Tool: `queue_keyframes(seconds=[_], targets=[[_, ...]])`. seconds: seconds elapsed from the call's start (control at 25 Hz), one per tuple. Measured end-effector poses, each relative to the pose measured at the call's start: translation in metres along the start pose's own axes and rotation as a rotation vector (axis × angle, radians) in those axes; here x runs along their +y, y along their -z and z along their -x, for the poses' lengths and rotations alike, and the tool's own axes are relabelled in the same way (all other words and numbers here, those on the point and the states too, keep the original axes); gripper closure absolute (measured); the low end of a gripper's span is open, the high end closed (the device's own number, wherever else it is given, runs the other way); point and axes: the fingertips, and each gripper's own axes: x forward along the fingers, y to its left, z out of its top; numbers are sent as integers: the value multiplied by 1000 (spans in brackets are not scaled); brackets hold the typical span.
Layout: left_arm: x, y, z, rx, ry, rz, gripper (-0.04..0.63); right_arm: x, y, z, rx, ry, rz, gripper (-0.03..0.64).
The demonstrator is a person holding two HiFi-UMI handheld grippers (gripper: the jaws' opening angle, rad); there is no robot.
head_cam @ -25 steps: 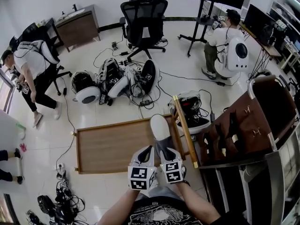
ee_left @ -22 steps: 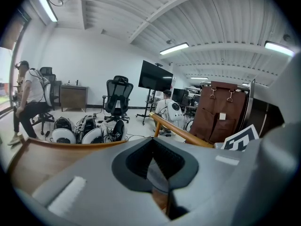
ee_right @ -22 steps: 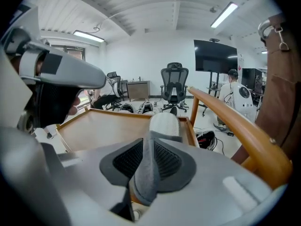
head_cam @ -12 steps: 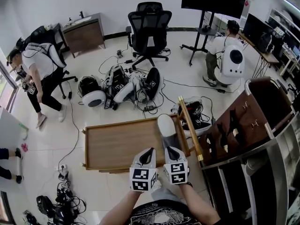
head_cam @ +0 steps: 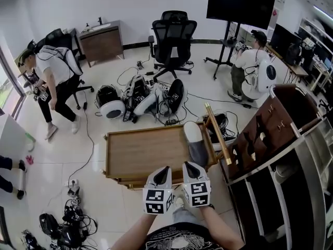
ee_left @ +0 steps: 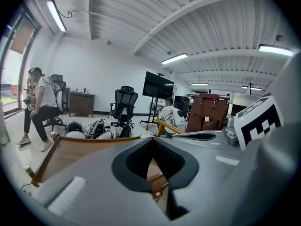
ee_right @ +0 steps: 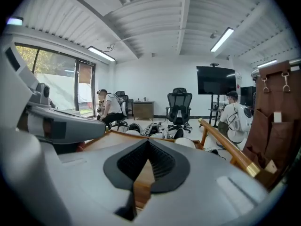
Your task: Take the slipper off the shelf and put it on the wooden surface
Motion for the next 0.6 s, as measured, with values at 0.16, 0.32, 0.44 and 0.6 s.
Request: queue_keyframes(seconds=[0.16, 0.32, 0.44, 0.6], targets=[[-1, 8, 33, -17, -4, -3, 591, 29, -4, 24, -31, -9, 12, 617], [0, 14, 67, -31, -18, 13, 591, 54, -9, 51, -56, -16, 13, 617], [0, 14, 89, -53, -22, 10, 591, 70, -15, 68, -88, -21, 10, 617], [-2, 18, 115, -68, -24, 7, 591, 94, -20, 90, -119, -37, 10, 617]])
